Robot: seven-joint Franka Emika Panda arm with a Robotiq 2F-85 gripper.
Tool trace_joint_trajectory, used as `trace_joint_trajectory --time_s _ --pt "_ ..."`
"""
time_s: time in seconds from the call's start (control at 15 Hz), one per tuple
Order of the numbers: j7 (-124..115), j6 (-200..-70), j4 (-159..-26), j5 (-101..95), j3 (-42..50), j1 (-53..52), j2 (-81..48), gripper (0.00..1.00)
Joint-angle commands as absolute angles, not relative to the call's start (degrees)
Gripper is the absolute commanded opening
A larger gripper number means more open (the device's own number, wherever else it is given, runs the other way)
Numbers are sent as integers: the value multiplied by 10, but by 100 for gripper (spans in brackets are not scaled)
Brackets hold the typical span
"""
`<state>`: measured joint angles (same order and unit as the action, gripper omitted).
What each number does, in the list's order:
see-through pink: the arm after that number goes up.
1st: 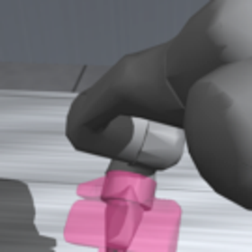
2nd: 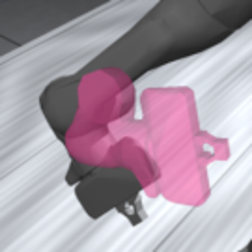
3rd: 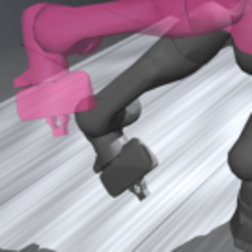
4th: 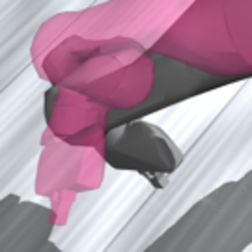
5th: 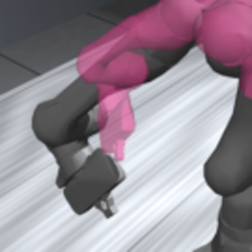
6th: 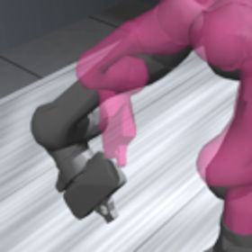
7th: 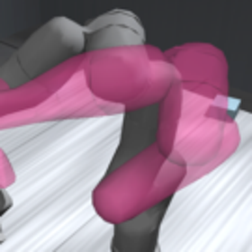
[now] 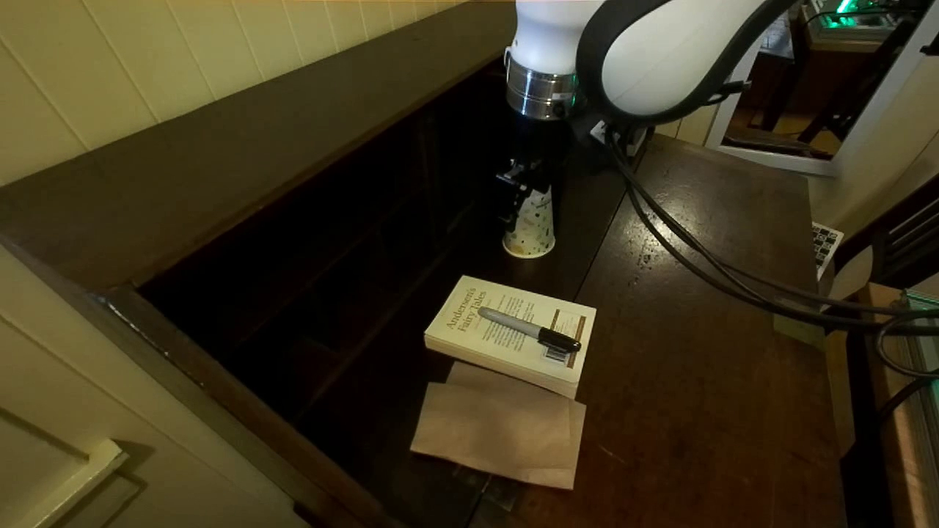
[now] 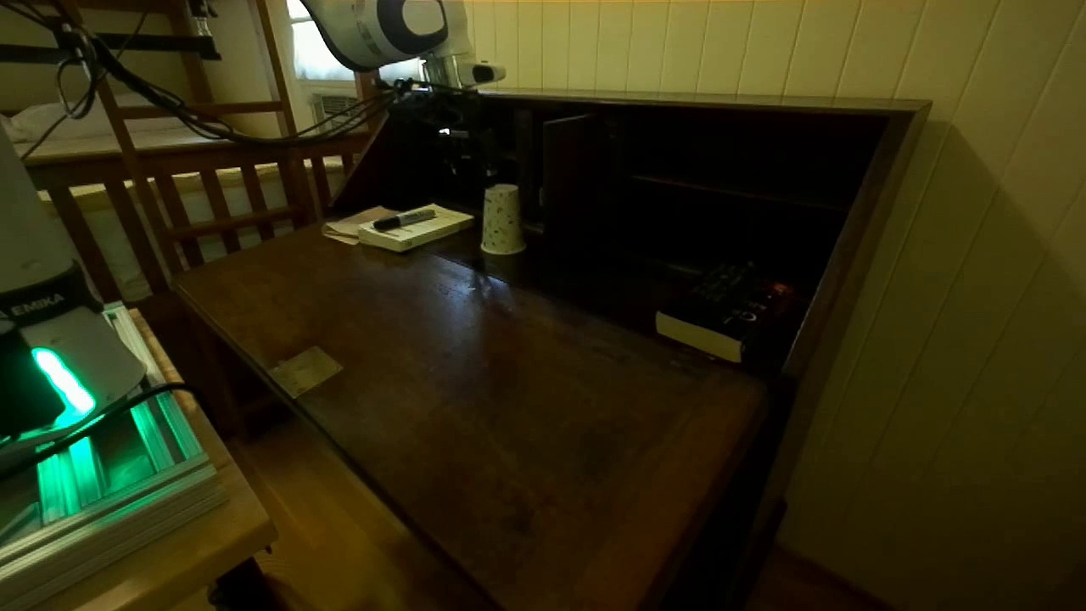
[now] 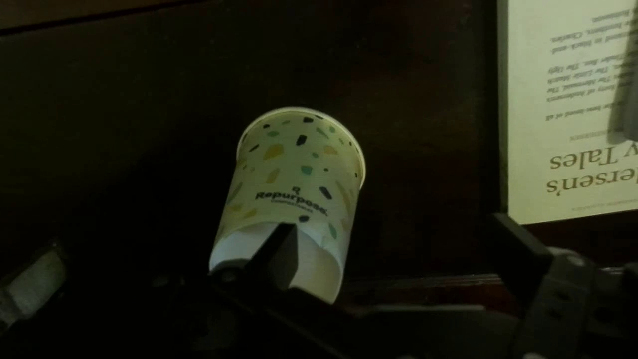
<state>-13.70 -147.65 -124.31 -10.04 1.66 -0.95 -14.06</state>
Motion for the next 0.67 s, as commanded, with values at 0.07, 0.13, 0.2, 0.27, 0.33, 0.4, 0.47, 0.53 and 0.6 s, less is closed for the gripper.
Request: trace_joint_trajectory --time_s 0.07,0.13,0.2,0.27,0.33,0.4,0.47,0.53,0.6 --pt "-117 -1477 -1244 -59 3 -17 -139 100" --pt "-113 -1476 -1242 -52 -3 -19 -140 100" --pt "-113 -1477 -1239 -49 -7 -23 -143 100" --pt "-110 -1475 -1236 -44 -13 -26 -148 100" --pt "-108 -1475 -1234 -39 -18 -28 -152 100" --pt "-106 -1476 -1233 -34 -24 -32 -155 100" --pt "-104 -1476 -1231 -30 -29 -36 -157 100" --pt "-101 -1475 -1230 -27 -34 -39 -160 100" --pt "-100 -1474 -1229 -26 -38 -43 -164 100"
